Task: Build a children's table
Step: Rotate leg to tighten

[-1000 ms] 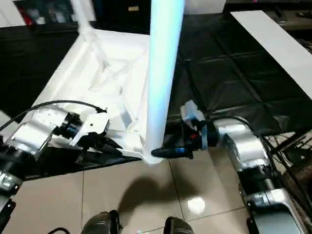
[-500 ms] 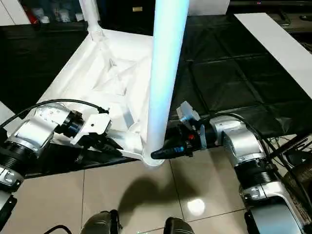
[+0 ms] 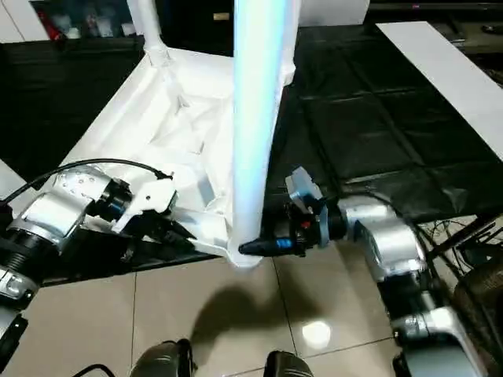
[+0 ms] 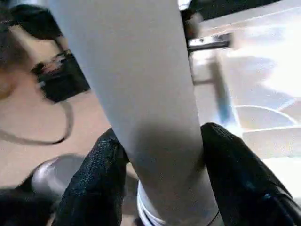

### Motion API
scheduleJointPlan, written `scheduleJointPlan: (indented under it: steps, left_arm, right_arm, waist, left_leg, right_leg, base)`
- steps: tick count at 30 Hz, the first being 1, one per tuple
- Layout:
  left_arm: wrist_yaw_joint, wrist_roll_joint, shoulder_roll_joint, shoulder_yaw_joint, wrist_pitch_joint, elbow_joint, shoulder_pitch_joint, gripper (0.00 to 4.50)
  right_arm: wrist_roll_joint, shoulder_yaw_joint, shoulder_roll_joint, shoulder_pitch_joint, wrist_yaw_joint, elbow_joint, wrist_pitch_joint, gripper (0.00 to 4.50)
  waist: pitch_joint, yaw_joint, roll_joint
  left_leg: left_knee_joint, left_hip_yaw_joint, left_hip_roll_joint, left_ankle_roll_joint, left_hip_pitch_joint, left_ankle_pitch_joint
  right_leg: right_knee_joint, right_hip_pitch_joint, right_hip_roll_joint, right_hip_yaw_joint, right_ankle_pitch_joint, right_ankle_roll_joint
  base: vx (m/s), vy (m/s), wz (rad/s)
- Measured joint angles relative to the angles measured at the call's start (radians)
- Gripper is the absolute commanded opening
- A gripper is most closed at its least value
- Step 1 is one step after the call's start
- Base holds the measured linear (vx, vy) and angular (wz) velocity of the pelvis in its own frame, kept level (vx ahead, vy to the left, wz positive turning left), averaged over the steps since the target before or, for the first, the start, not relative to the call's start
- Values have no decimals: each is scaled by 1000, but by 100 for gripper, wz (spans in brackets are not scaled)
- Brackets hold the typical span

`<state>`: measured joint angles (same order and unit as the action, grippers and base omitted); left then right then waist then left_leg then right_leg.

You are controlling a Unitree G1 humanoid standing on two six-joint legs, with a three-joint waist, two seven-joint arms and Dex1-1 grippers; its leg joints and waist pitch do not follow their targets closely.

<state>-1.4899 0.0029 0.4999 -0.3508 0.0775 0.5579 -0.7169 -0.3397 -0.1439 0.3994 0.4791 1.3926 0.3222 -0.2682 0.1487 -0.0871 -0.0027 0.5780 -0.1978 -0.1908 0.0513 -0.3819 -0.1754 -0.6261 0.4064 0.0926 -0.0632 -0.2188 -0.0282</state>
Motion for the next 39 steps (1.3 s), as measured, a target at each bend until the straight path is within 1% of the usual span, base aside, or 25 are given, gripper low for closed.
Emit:
scheduleJointPlan:
  steps: [1,4,6,8,12,15,17,19,20,22,25,27,31,32,33,34,36,37,39]
  left_arm:
    - [37,5,-4,9,27,-3,0,0]
    - [100,18,-28,24,79,-13,1,0]
    - [138,29,-44,34,114,-17,2,0]
    - [175,34,-58,46,142,-18,2,0]
    - [268,51,-94,71,182,-10,-5,0]
    - [357,67,-132,92,209,20,-28,0]
    - [450,84,-167,111,222,52,-50,0]
    - [518,99,-188,116,224,77,-71,0]
    - [538,105,-194,118,222,83,-76,0]
    - [556,108,-199,119,219,84,-80,0]
    - [584,111,-202,126,218,86,-84,0]
    - [591,111,-204,130,216,86,-85,0]
    - [590,113,-205,136,191,85,-82,0]
    - [589,113,-204,136,182,86,-80,0]
    - [589,113,-204,136,175,88,-80,0]
    - [586,112,-204,135,163,90,-78,0]
    - [577,111,-202,124,135,94,-76,0]
    - [575,111,-197,118,120,96,-76,0]
    - [563,113,-189,114,96,107,-79,0]
  right_arm:
    - [6,21,-27,-13,-66,-4,8,210]
    - [27,56,-70,-41,-195,-32,14,209]
    - [52,75,-106,-58,-289,-51,17,208]
    - [79,86,-141,-59,-370,-59,17,207]
    - [123,112,-216,-48,-546,-50,21,205]
    - [164,140,-293,-8,-717,0,38,204]
    - [208,174,-382,61,-901,76,46,204]
    - [243,189,-444,128,-1071,147,56,203]
    - [260,198,-470,152,-1128,173,62,203]
    - [268,198,-485,172,-1182,194,70,203]
    - [293,211,-532,219,-1296,261,113,202]
    - [299,211,-539,233,-1320,284,131,202]
    - [303,218,-538,233,-1314,290,160,202]
    - [302,222,-538,229,-1306,289,166,236]
    - [298,225,-535,223,-1294,283,170,236]
    - [290,225,-528,207,-1270,265,173,271]
    - [266,222,-506,163,-1202,214,171,273]
    - [255,218,-497,131,-1169,183,165,292]
    - [244,188,-452,61,-1100,109,149,313]
  waist:
    - [0,3,0]
    - [1,17,-2]
    - [1,29,-2]
    - [1,35,-3]
    - [1,44,-4]
    - [1,54,-3]
    - [1,62,-4]
    - [1,66,-4]
    - [1,68,-4]
    - [1,66,-4]
    - [1,66,-4]
    - [1,65,-4]
    - [0,59,-3]
    - [1,59,-3]
    - [1,58,-3]
    - [1,56,-3]
    - [1,53,-3]
    - [1,52,-3]
    - [1,51,-3]
  left_leg:
    - [-2,0,0,3,1,2]
    - [-5,0,0,6,4,4]
    - [-14,0,1,9,10,6]
    - [-22,0,3,10,14,7]
    - [-23,0,3,11,16,7]
    - [-24,0,3,12,17,8]
    - [-25,0,3,14,16,9]
    - [-26,1,3,14,15,9]
    - [-26,1,3,14,15,9]
    - [-26,1,3,14,15,9]
    - [-26,0,3,14,15,9]
    - [-27,0,2,15,15,9]
    - [-30,0,1,16,15,8]
    - [-30,0,0,16,15,8]
    - [-30,0,0,16,14,8]
    - [-30,0,0,16,14,8]
    - [-30,0,0,15,13,8]
    - [-30,0,0,15,13,8]
    - [-30,0,1,14,12,8]
  right_leg:
    - [0,0,0,0,0,0]
    - [4,-1,0,0,-3,5]
    - [12,-5,-1,0,-4,7]
    - [18,-6,-1,0,-4,8]
    - [17,-6,-1,0,-4,8]
    - [17,-4,-1,0,-4,8]
    - [17,-2,-1,0,-4,8]
    - [19,1,-1,-1,-4,8]
    - [19,2,-1,-1,-4,8]
    - [19,2,-2,0,-2,8]
    - [19,2,-2,0,13,2]
    - [18,2,-2,0,14,2]
    - [18,3,-4,-1,13,3]
    - [18,4,-4,-1,13,3]
    - [18,4,-4,-1,13,3]
    - [18,4,-4,-1,13,3]
    - [19,4,-4,-1,13,3]
    - [20,4,-4,-1,13,4]
    - [20,4,-4,-1,13,3]
  base:
    - [0,0,0]
    - [0,0,0]
    - [0,0,0]
    - [0,0,0]
    - [0,0,0]
    - [0,0,0]
    - [0,0,0]
    - [0,0,0]
    - [0,0,0]
    - [0,0,0]
    - [0,0,0]
    - [0,0,0]
    - [0,0,0]
    - [0,0,0]
    - [0,0,0]
    - [0,0,0]
    - [0,0,0]
    - [0,0,0]
    - [0,0,0]
